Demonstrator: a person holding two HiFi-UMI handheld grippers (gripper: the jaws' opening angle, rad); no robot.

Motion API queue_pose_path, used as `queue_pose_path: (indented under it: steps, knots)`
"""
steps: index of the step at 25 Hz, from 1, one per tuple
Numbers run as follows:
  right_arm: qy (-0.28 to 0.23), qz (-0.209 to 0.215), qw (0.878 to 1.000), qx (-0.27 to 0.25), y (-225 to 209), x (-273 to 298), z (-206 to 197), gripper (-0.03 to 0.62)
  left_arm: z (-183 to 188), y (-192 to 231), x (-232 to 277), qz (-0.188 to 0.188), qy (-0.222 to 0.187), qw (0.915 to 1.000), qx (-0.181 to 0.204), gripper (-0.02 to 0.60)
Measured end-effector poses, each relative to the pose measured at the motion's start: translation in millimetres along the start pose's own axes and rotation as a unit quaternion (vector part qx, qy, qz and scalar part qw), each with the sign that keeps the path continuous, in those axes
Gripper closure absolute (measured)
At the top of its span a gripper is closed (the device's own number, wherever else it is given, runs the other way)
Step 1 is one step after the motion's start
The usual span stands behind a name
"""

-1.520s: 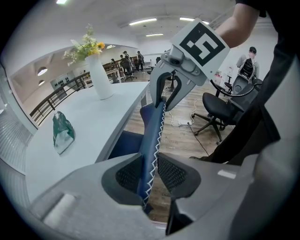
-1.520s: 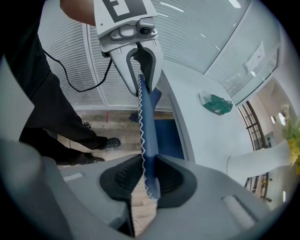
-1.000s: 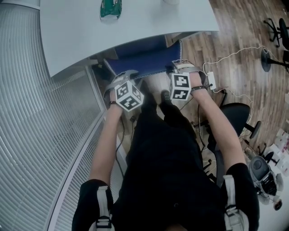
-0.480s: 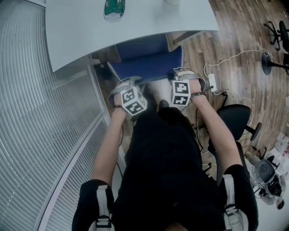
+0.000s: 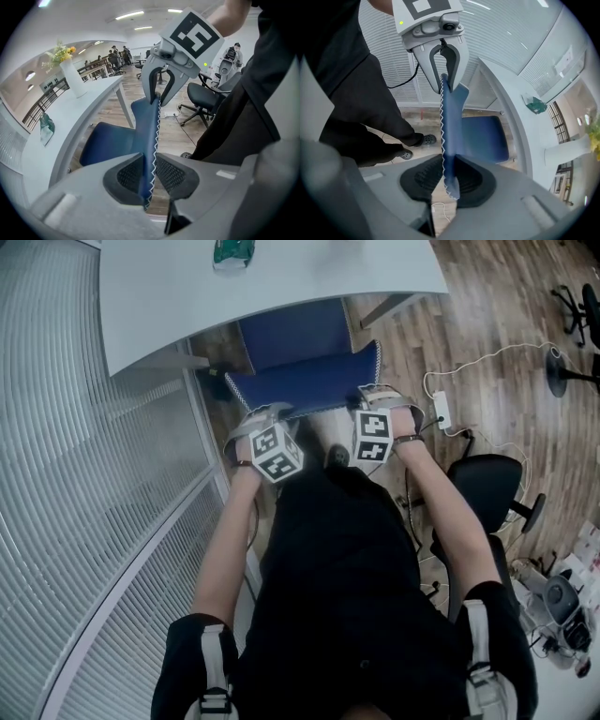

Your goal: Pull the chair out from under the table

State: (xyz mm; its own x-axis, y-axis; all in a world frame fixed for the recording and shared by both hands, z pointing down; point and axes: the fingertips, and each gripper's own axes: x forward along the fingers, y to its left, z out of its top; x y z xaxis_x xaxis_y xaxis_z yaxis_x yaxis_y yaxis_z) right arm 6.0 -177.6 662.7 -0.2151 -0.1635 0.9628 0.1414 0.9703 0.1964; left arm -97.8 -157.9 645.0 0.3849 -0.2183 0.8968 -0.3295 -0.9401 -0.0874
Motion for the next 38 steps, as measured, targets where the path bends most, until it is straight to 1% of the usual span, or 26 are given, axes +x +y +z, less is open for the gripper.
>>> queue_pose_path:
  steps: [6,12,15,20,26,30,35,38]
  knots:
    - [-0.013,0.007,1.0,-0.002,30,-15,-6,0.513,7,-33,-7,0.004,0.005,1.0,-0.001,0.5]
    - [-0.014,0.01,1.0,-0.008,62,-28,-18,0.513,17,-70,-11,0.006,0.005,0.9999,-0.011,0.5]
    - [-0.015,0.011,1.0,-0.011,81,-30,-19,0.513,15,-90,-11,0.007,0.007,0.9998,-0.015,0.499]
    - [-0.023,0.019,0.999,-0.012,108,-35,-17,0.514,10,-114,-15,0.006,0.016,0.9991,-0.039,0.498]
    - [-0.028,0.031,0.999,-0.013,143,-42,-16,0.514,6,-147,-19,0.01,0.025,0.9989,-0.037,0.497]
    - [-0.03,0.037,0.999,-0.017,168,-45,-19,0.514,5,-174,-20,0.012,0.027,0.9986,-0.043,0.497]
    - [-0.036,0.045,0.998,-0.021,194,-54,-22,0.514,5,-201,-22,0.012,0.032,0.9977,-0.059,0.497]
    - [-0.04,0.048,0.998,-0.023,211,-57,-24,0.514,4,-220,-24,0.004,0.036,0.9967,-0.072,0.494]
